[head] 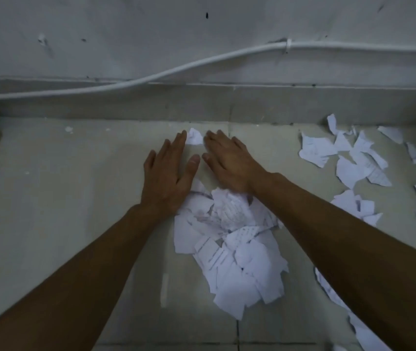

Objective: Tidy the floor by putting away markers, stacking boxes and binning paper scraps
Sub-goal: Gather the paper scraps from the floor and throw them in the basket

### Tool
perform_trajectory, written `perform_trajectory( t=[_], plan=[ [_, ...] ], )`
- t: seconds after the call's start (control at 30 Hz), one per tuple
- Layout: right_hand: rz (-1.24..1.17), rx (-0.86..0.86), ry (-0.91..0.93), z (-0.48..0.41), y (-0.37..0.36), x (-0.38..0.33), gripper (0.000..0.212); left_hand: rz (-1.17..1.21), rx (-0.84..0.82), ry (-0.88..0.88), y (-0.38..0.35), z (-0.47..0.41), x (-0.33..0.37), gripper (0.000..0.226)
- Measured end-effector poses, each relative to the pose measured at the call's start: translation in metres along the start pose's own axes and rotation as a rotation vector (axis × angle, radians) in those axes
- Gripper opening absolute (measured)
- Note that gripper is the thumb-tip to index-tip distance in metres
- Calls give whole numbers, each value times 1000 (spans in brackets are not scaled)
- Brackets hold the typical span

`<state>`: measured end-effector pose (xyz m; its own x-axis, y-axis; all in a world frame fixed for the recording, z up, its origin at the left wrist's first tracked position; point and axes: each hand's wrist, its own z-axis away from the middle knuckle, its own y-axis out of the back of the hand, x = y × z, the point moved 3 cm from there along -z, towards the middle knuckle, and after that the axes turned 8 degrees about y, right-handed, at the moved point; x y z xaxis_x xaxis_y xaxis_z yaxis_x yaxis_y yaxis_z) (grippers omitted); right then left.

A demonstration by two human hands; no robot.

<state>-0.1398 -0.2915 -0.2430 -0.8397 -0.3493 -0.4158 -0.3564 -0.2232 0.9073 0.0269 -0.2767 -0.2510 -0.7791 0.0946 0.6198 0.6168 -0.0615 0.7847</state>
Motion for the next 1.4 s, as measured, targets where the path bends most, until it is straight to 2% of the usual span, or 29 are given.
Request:
perform_trajectory(
  t=[0.07, 0.17, 0.23, 0.3, 0.37, 0.43, 0.5, 0.57, 0.67, 0.83, 1.0, 1.07, 1.17, 1.23, 1.3, 1.4],
  plan=[
    [-201, 19, 125, 21, 1, -14, 45, 80, -52, -22, 3, 2, -2, 70],
    [-419, 138, 145, 57, 24, -18, 38, 68, -165, -145, 4, 15, -3, 67],
    [-344, 162, 67, 88, 33, -12, 57, 70, -186, -226, 3, 35, -1, 63],
    [-182, 42, -31, 123, 27, -13, 93, 112, -194, -258, 1, 55, 3, 65],
    [-64, -69, -51, 156, 7, -29, 120, 124, -217, -268, -1, 72, 8, 73],
    [5, -48, -3, 173, -19, -51, 132, 113, -227, -293, -3, 87, 11, 76],
    [29, 48, 35, 176, -43, -67, 135, 93, -221, -344, -7, 103, 16, 74],
    [-18, 140, 21, 164, -54, -75, 126, 116, -209, -383, -9, 116, 21, 66],
    [-166, 270, -10, 143, -51, -74, 92, 213, -192, -436, -9, 123, 26, 54],
    [-42, 398, 142, 137, -49, -60, 59, 67, -108, -407, -18, 129, 11, 49],
    [61, 451, 148, 140, -51, -63, 33, 48, 38, -364, -16, 132, 15, 29],
    [8, 487, 159, 138, -50, -67, 28, 159, 20, -333, -15, 133, 13, 24],
    [-141, 498, 150, 131, -42, -73, 23, 379, -47, -190, -9, 134, 13, 41],
    [-188, 504, 157, 123, -35, -79, 18, 431, -16, -126, -3, 133, 15, 45],
    [-209, 520, 173, 115, -24, -89, 23, 470, 35, -90, 8, 129, 21, 43],
    [-292, 589, 171, 101, 0, -106, 34, 515, 120, -69, 33, 121, 32, 25]
  ],
)
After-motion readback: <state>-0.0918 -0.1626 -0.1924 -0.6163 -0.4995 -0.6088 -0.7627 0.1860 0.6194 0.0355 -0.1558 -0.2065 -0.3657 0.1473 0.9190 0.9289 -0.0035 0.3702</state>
